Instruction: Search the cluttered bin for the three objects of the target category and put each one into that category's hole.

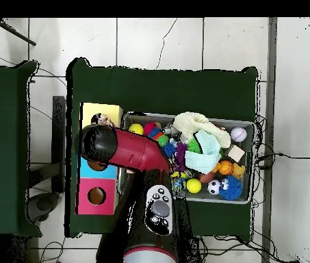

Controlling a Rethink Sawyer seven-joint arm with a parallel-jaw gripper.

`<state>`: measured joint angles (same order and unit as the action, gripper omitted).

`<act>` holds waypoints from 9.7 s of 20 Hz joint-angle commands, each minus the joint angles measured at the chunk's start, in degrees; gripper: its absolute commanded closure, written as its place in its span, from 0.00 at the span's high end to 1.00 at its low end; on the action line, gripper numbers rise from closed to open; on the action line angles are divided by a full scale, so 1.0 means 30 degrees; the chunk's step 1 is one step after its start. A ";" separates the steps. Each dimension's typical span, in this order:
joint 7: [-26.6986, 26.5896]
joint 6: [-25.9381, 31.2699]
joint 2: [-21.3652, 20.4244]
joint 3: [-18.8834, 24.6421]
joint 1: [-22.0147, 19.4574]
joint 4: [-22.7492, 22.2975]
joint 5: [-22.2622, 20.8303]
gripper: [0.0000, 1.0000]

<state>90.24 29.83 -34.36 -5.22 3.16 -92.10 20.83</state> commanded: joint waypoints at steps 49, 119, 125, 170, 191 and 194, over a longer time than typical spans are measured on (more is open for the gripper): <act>0.6016 -0.2845 0.3104 0.1363 -0.0396 0.1033 0.0548 0.00; 0.7115 0.4487 0.3204 -0.2577 0.2026 0.5837 0.0120 1.00; 0.7122 0.5942 0.3304 -0.2861 0.2039 0.6836 -0.0017 1.00; 0.6212 1.2084 0.1873 -0.3292 0.1617 0.9348 -0.0768 1.00; 0.3971 1.0269 0.2061 -0.2917 0.0446 1.0054 -0.2801 1.00; 0.4253 1.0672 0.2020 -0.2899 0.0451 1.0344 -0.2972 1.00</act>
<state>97.68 62.74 -29.71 -16.68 5.77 -60.16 14.65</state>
